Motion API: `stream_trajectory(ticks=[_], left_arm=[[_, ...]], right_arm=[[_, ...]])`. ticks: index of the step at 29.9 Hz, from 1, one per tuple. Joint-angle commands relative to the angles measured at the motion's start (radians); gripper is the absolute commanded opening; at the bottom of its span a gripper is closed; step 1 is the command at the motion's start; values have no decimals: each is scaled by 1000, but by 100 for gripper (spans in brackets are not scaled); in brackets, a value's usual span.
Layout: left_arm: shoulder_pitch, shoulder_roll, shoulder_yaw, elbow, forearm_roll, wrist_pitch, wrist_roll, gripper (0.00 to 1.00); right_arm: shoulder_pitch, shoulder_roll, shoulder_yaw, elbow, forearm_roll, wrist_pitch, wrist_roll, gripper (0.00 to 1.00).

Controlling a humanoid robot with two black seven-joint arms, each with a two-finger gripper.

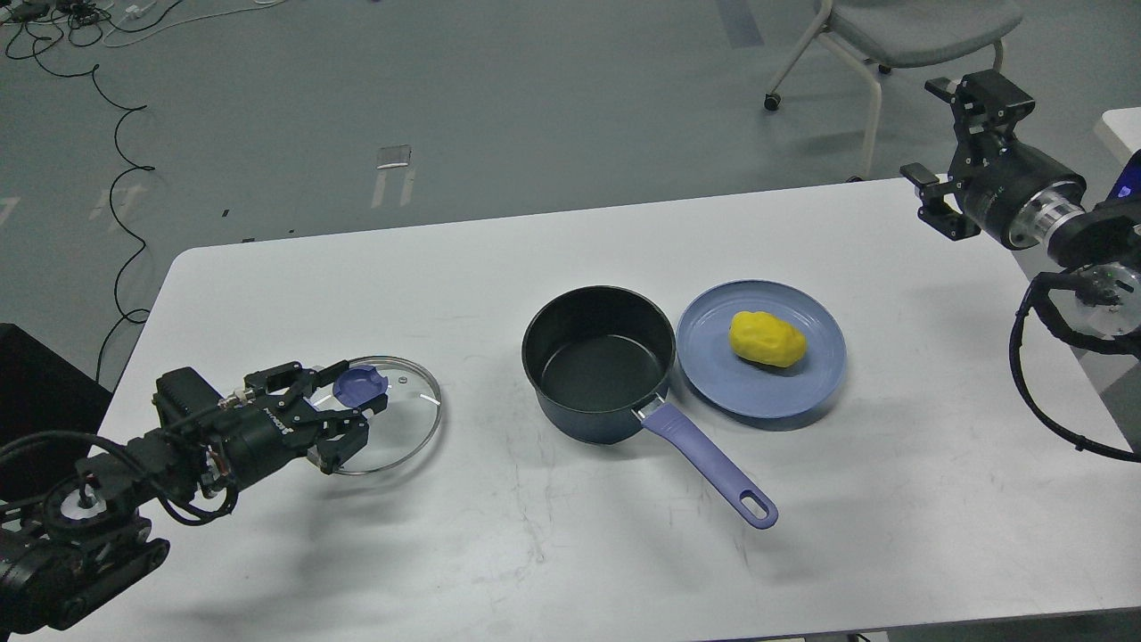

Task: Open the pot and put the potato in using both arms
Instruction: 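Lift the lid off and set it on the table nearer the robot, then raise the left arm away and reach the right gripper toward the potato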

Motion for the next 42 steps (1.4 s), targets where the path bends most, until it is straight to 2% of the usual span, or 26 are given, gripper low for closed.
stream_trajectory(ticks=[1, 5, 8, 9, 10, 11, 12, 18, 24, 31, 33, 34, 35, 37, 40, 41, 42], left_arm=[[7, -39, 0, 52, -18, 0, 0, 33], [18, -67, 1, 87, -55, 0, 0, 39], [18, -68, 0, 89, -60, 0, 0, 51], [16, -76, 0, 89, -66, 0, 0, 68], [16, -78, 0, 89, -72, 0, 0, 77], [16, -79, 0, 89, -86, 0, 0, 95], [16, -79, 1, 89, -99, 0, 0, 98], [6, -79, 0, 87, -170, 0, 0, 98], [-7, -67, -17, 72, -395, 0, 0, 98], [-241, -78, -20, 64, -751, 0, 0, 98], [-307, -84, -22, 64, -889, -39, 0, 98], [-344, -97, -25, 64, -996, -93, 0, 98], [-344, -97, -25, 64, -997, -93, 0, 98], [-404, -125, -43, 64, -1200, -179, 0, 98], [-448, -150, -103, 81, -1372, -236, 8, 98], [-448, -150, -103, 81, -1373, -236, 9, 98], [-461, -169, -147, 92, -1408, -260, 81, 98]], right_arm=[[-2, -7, 0, 0, 0, 0, 0, 100], [-5, -18, 0, 2, 2, 0, 2, 100], [-5, -24, 0, 2, 2, 1, 2, 100], [-5, -29, 0, 0, 2, 1, 2, 100], [-5, -29, 0, 2, 2, 1, 2, 100], [-5, -30, 0, 2, 2, 1, 2, 100], [-5, -30, 0, 2, 2, 3, 2, 100], [-5, -30, -3, 2, 2, 7, 2, 100], [0, -29, -11, 3, -1, 12, 2, 100], [58, -30, -79, 25, -114, 14, 8, 100], [106, -30, -162, 35, -251, 14, 11, 100], [133, -34, -220, 44, -349, 14, 17, 99], [133, -34, -221, 45, -350, 14, 17, 99], [173, -37, -286, 64, -509, 12, 29, 99], [202, -56, -342, 92, -708, 12, 29, 99], [202, -57, -342, 92, -709, 12, 29, 99], [215, -60, -380, 92, -823, 11, 31, 99]])
